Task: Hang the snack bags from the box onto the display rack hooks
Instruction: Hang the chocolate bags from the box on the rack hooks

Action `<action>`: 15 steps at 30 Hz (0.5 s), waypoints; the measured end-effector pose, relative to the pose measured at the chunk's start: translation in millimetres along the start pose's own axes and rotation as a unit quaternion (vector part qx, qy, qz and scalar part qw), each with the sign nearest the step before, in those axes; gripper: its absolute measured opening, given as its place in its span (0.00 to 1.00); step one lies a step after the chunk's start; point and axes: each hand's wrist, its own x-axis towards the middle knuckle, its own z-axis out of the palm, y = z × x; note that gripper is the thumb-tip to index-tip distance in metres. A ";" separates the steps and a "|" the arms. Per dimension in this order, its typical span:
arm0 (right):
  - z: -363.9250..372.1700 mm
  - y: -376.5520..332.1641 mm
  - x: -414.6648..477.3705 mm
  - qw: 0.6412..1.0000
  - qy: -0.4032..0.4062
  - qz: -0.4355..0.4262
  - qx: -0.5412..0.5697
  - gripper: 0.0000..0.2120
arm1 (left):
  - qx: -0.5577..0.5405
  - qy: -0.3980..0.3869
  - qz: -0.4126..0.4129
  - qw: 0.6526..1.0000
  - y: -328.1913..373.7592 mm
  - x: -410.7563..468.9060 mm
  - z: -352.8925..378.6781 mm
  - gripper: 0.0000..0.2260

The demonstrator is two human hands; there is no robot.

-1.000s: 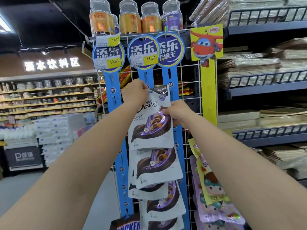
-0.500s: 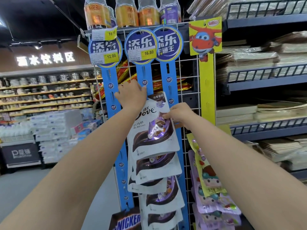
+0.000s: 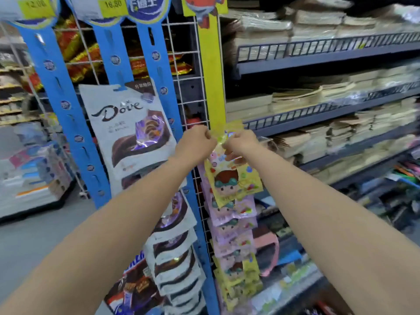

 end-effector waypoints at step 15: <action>-190.5 306.7 -41.1 0.938 0.054 0.342 -0.018 0.12 | -0.055 -0.451 -0.023 0.891 80.5 -55.3 345.0 0.13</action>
